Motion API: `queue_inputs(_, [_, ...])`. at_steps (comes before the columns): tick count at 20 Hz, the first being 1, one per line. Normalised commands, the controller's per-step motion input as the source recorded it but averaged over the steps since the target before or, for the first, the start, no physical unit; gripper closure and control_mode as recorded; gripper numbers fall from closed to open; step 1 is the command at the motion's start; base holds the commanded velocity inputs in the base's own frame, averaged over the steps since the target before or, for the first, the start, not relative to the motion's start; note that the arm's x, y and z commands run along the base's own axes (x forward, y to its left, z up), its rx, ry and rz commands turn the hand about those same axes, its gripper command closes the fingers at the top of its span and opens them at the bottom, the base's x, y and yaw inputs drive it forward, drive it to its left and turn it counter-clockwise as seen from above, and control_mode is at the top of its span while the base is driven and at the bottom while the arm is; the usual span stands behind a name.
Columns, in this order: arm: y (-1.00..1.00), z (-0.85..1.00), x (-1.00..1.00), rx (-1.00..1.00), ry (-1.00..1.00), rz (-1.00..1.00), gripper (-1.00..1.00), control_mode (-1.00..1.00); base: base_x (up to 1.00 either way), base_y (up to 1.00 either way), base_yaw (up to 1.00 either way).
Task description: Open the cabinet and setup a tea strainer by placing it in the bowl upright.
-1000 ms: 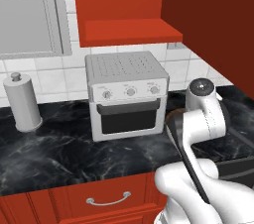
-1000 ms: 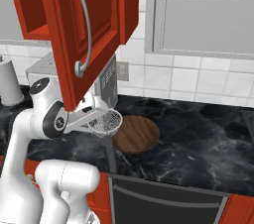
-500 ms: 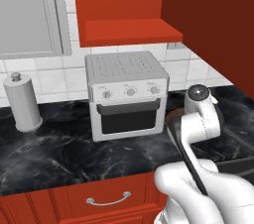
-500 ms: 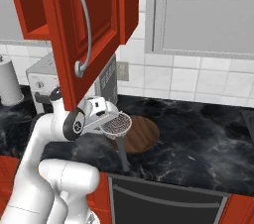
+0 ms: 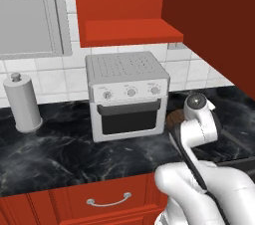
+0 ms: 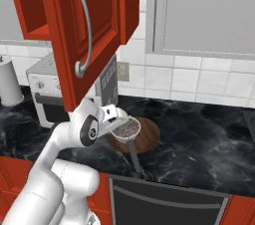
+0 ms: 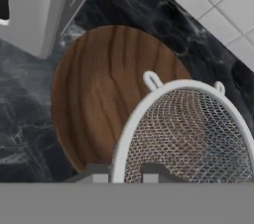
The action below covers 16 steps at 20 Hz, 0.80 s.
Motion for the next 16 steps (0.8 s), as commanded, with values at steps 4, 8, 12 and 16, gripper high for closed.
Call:
queue_inputs(4, [-0.10,-0.11,0.32,0.00,0.00,0.03,1.00,-1.00,0.00,0.00,0.00])
queue_inputs(8, [-0.08,-0.19,0.34,0.00,0.04,0.01,1.00,-1.00,0.00,0.00,0.00])
queue_inputs(12, [0.00,-0.29,0.28,0.00,0.03,0.00,1.00,-1.00,0.00,0.00,0.00])
queue_inputs(16, [0.00,-0.28,0.26,0.00,0.03,0.00,1.00,-1.00,0.00,0.00,0.00])
